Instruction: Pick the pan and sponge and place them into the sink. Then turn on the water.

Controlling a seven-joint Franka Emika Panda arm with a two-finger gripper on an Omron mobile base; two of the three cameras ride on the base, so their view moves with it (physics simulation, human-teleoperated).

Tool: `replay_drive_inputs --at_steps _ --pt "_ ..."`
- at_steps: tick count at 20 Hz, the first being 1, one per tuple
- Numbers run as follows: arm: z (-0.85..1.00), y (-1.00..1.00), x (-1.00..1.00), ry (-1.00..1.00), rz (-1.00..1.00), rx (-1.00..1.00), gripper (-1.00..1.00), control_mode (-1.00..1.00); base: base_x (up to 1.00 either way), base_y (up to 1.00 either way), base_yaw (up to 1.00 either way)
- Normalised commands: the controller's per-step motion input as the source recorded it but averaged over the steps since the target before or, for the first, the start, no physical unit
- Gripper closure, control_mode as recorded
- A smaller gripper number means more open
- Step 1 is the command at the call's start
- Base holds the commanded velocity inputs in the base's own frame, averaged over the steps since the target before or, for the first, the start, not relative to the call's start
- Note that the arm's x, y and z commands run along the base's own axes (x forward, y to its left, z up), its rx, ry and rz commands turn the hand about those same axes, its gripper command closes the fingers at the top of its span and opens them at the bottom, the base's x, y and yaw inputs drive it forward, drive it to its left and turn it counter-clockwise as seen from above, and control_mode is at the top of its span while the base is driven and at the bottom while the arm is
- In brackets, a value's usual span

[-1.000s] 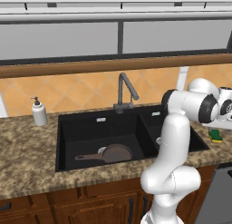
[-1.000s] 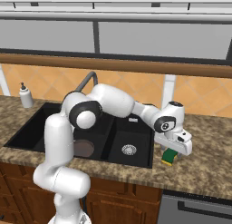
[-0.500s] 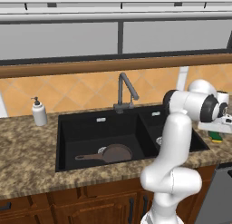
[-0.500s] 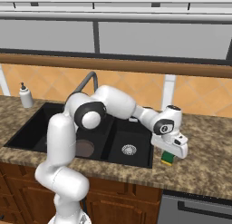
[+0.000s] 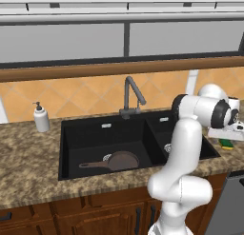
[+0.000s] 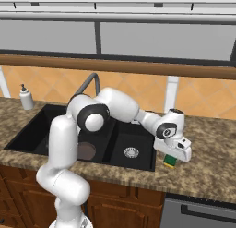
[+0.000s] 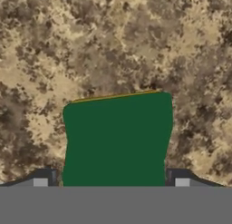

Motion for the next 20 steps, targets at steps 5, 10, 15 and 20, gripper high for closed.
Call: replay_drive_inputs --at_steps 5,10,15,20 --pt "0.03 0.00 -0.01 0.01 0.00 0.00 1.00 -1.00 0.00 0.00 0.00" --pt "0.56 0.34 -0.14 0.00 0.02 -0.05 1.00 -1.00 0.00 0.00 0.00" --pt "0.89 0.54 -0.32 0.00 0.05 -0.03 1.00 -1.00 0.00 0.00 0.00" --pt "0.84 0.66 -0.36 0.03 0.05 -0.03 1.00 -1.00 0.00 0.00 0.00"
